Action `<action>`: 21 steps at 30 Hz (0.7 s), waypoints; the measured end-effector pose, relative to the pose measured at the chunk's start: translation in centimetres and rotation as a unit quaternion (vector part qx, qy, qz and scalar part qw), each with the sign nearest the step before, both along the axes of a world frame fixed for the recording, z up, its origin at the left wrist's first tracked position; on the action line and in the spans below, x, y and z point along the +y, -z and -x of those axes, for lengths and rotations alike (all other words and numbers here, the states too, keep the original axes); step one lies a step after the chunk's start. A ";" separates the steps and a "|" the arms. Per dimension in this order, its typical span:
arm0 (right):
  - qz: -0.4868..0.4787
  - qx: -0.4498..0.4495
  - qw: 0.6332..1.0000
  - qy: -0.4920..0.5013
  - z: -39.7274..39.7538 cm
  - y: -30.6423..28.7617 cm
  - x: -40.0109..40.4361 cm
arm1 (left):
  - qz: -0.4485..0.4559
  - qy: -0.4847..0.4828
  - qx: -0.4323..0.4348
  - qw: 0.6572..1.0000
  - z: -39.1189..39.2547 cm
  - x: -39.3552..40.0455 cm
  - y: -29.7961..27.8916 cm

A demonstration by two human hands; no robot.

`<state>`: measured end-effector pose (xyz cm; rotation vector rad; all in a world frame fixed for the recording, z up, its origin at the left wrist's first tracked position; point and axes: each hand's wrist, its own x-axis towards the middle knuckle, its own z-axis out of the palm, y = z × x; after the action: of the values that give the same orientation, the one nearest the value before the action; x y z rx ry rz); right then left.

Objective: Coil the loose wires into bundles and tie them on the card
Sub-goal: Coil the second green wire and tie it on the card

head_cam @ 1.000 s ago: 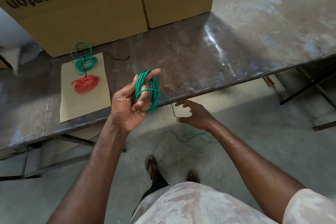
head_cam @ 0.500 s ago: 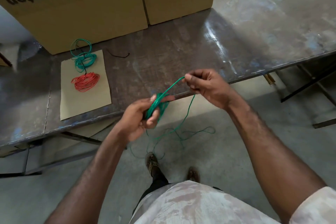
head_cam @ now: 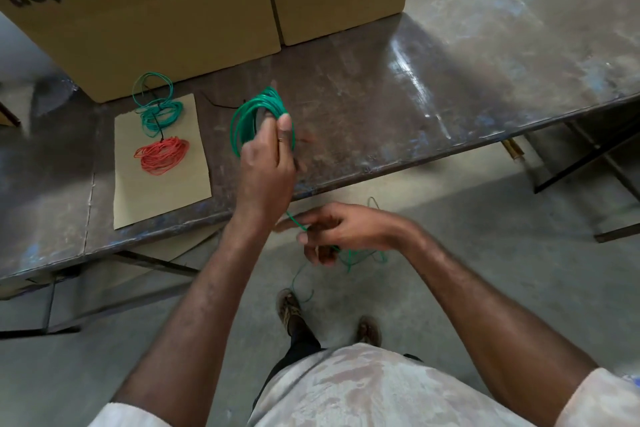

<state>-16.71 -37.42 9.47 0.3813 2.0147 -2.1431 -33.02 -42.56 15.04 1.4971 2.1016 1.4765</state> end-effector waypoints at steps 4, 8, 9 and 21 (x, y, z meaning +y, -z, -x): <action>-0.139 -0.003 0.988 0.069 -1.7 -1.8 2.6 | 0.248 0.061 0.021 0.967 2.6 -0.6 5.0; -0.267 0.024 0.942 0.201 -2.5 -2.2 6.6 | 0.272 0.226 -0.288 0.890 -0.1 -3.2 5.2; -0.257 0.037 0.941 0.218 -2.5 -2.2 7.1 | 0.255 0.246 -0.375 0.857 -1.0 -3.6 4.7; -0.123 0.099 0.929 0.334 -1.1 -1.0 6.8 | -0.018 0.288 -0.635 0.717 -2.6 -0.2 -1.4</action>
<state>-15.58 -30.58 10.44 1.0647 2.5549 -2.3486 -30.45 -42.77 16.40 0.5695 0.6791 1.5075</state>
